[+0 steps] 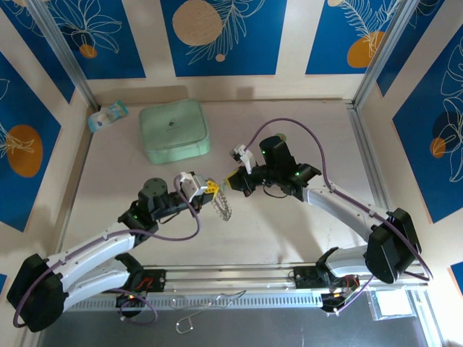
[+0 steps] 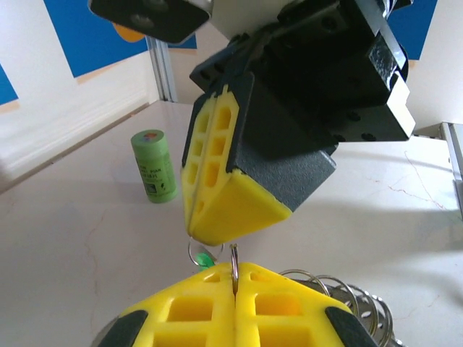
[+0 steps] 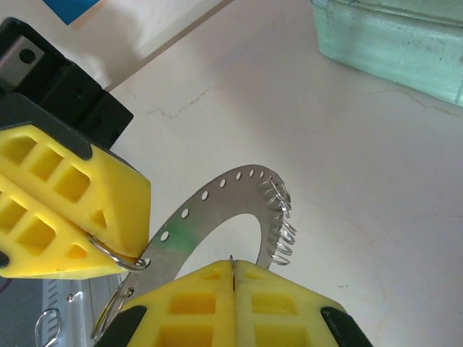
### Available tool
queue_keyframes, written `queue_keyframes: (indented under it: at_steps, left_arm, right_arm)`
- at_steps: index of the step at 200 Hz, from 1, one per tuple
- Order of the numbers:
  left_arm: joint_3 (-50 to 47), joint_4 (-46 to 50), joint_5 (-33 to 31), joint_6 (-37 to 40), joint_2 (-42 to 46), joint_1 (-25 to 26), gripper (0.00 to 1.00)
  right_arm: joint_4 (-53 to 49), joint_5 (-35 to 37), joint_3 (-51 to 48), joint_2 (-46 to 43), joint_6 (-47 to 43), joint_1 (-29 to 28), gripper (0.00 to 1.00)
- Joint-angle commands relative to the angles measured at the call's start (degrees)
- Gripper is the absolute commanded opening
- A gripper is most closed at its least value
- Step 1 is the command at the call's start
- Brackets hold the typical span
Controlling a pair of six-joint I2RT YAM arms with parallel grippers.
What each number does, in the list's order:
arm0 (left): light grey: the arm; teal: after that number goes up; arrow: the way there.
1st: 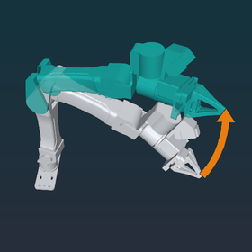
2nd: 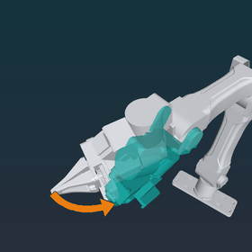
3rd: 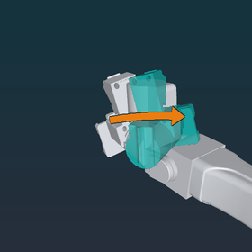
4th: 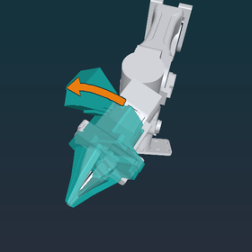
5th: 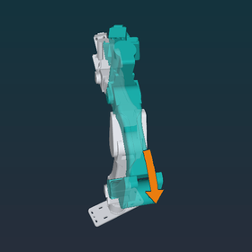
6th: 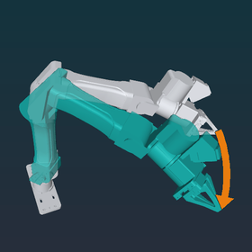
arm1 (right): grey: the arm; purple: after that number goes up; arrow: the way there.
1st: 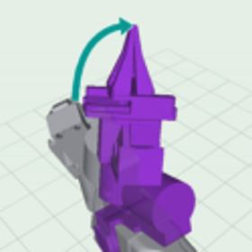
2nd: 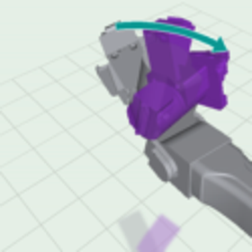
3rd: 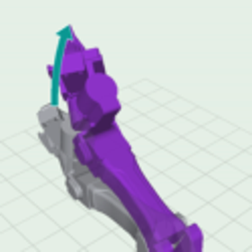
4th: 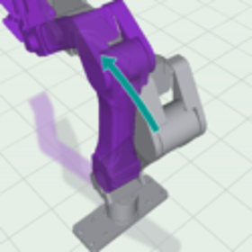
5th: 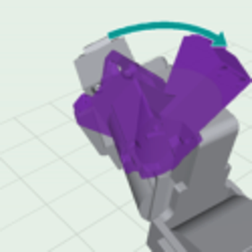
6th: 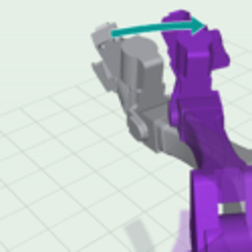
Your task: Put the keys on the keyring
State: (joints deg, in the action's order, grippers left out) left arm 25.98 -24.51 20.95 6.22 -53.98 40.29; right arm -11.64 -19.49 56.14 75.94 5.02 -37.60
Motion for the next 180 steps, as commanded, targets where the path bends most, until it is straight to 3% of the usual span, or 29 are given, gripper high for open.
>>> queue_keyframes:
  at_steps: [1,34,61,92,132,180]
  left_arm:
    - [0.9,-1.2,-1.3,0.9,0.7,0.8,0.00]
    - [4.3,5.2,-2.3,-4.9,-0.3,0.7,0.00]
    - [8.1,12.1,-1.6,-12.0,-1.2,0.8,0.00]
    - [11.9,20.1,-1.9,-18.9,-1.4,0.7,0.00]
    - [13.7,24.9,-1.2,-23.0,-1.3,0.8,0.00]
    - [13.9,24.2,-0.5,-23.0,-2.3,0.8,0.00]
  right_arm:
    - [-0.9,-0.6,1.3,-0.3,0.6,-0.1,0.00]
    - [1.3,2.1,-0.7,-3.5,-4.3,-0.2,0.00]
    - [3.5,7.9,-2.4,-5.7,-14.9,-2.8,0.00]
    - [2.3,8.7,-1.7,-6.2,-21.6,-3.4,0.00]
    - [0.8,11.0,-1.2,-6.9,-22.3,-4.2,0.00]
    - [0.1,10.5,-0.5,-6.4,-21.5,-5.9,0.00]
